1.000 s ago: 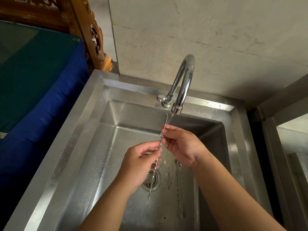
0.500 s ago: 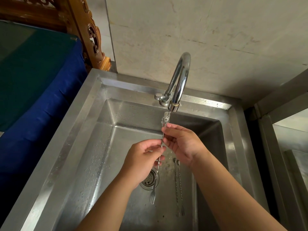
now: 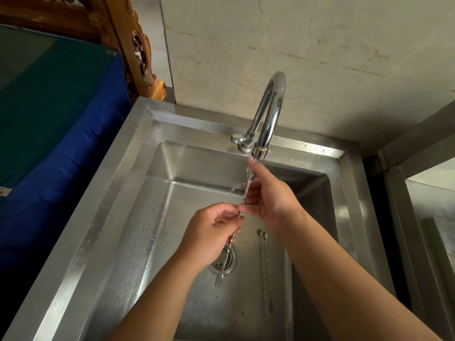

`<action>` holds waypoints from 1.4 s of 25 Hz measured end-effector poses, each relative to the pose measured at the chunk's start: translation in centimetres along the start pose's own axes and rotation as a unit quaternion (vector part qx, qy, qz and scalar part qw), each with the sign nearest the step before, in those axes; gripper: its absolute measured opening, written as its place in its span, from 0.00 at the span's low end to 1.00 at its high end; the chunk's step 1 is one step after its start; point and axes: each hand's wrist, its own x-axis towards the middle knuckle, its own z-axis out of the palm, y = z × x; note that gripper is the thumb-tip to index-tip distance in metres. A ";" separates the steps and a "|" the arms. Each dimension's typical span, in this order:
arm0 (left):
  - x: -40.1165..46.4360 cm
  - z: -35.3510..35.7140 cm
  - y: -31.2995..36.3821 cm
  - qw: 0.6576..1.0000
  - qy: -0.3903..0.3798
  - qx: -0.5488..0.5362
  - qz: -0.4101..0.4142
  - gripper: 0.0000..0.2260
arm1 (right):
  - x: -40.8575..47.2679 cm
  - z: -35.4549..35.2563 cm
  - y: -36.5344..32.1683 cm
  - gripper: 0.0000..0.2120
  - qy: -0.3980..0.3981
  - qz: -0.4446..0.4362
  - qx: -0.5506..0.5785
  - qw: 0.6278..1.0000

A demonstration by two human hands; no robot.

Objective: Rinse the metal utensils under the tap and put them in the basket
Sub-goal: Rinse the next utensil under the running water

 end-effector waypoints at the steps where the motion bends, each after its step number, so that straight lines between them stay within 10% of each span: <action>1: 0.1 0.0 0.1 1.000 0.000 0.004 0.007 0.08 | 0.1 0.3 -0.5 0.26 0.006 0.004 -0.007 1.000; 9: 1.0 -0.3 1.3 0.999 0.033 -0.022 0.005 0.09 | 0.4 1.0 -1.5 0.19 0.005 -0.150 -0.161 0.975; 13: 0.9 -0.3 1.6 0.999 0.039 -0.022 -0.001 0.06 | 0.2 0.4 -0.9 0.05 -0.070 -0.104 -0.061 0.990; 23: 0.5 0.9 1.1 1.000 0.018 0.016 0.008 0.09 | 0.5 -0.4 -0.6 0.19 -0.006 -0.087 -0.044 0.995; 35: 0.6 1.0 0.3 1.000 0.017 -0.010 -0.024 0.07 | -0.2 -2.5 2.0 0.05 -0.096 -0.140 -0.057 0.984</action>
